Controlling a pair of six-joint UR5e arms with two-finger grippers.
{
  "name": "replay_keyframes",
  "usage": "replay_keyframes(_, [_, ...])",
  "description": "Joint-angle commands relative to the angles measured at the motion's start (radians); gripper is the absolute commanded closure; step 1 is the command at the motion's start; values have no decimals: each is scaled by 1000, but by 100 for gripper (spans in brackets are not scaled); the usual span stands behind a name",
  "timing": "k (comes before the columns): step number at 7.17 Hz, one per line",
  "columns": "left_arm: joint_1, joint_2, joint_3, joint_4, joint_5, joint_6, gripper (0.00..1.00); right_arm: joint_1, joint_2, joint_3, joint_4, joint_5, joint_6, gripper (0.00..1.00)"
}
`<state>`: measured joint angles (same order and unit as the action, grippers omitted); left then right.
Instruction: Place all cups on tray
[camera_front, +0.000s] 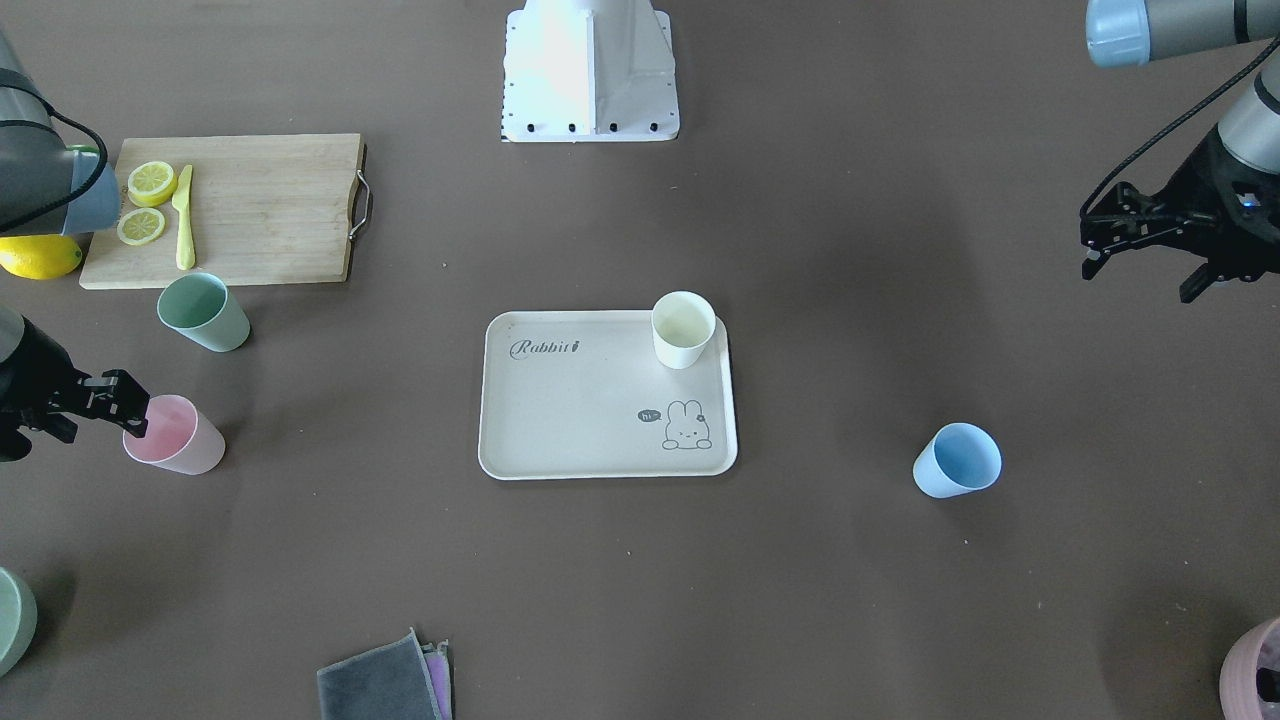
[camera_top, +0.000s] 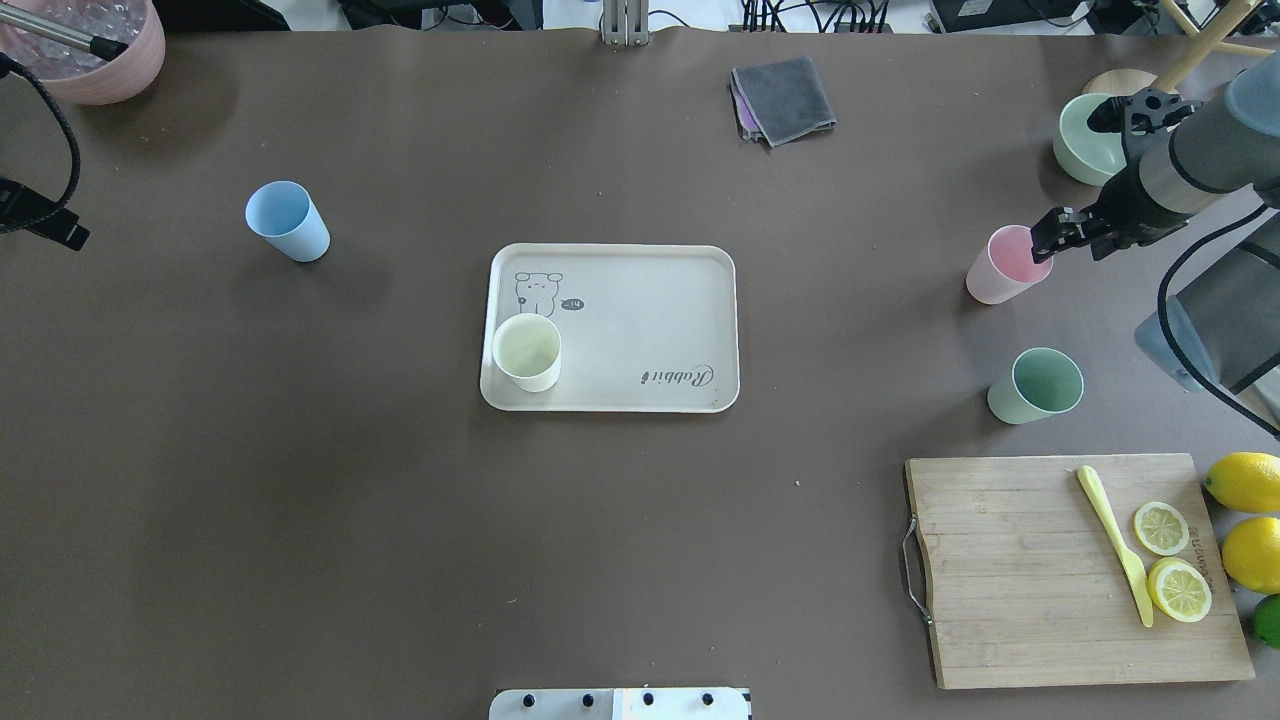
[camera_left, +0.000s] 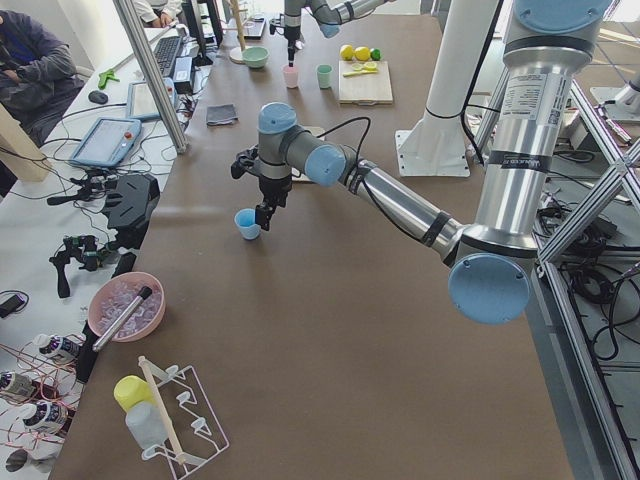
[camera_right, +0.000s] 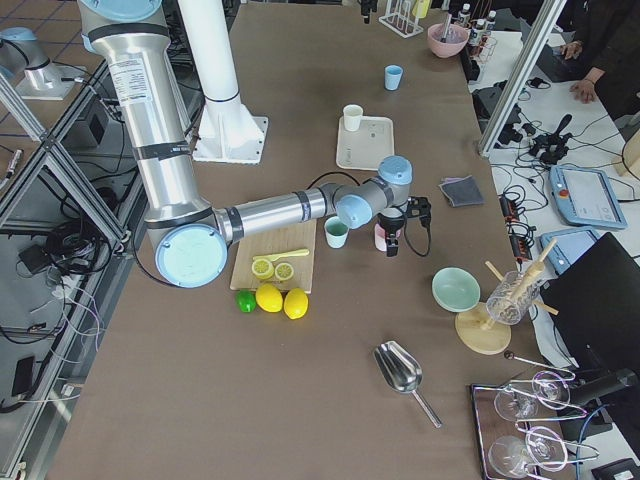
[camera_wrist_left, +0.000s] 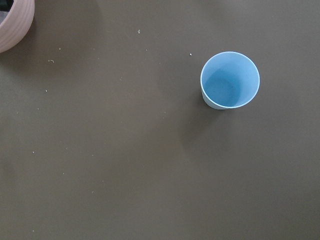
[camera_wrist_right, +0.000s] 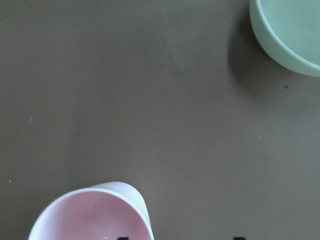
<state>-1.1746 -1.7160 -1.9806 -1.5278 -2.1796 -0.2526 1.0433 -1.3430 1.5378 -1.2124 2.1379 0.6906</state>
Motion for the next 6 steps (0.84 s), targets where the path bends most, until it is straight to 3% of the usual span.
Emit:
replay_keyframes(1, [0,0,2,-2,1,0,2,-40,-4,-8,26,-24,29,83])
replay_keyframes(2, [0,0,2,-3,1,-4,2,-40,-4,-7,27,-23,29,100])
replay_keyframes(4, [1,0,9,-15,1,-11,2,-42,11,24,27,-18,94,100])
replay_keyframes(6, [3,0,12,-15,1,-11,2,-51,111,25,14,-13,273,100])
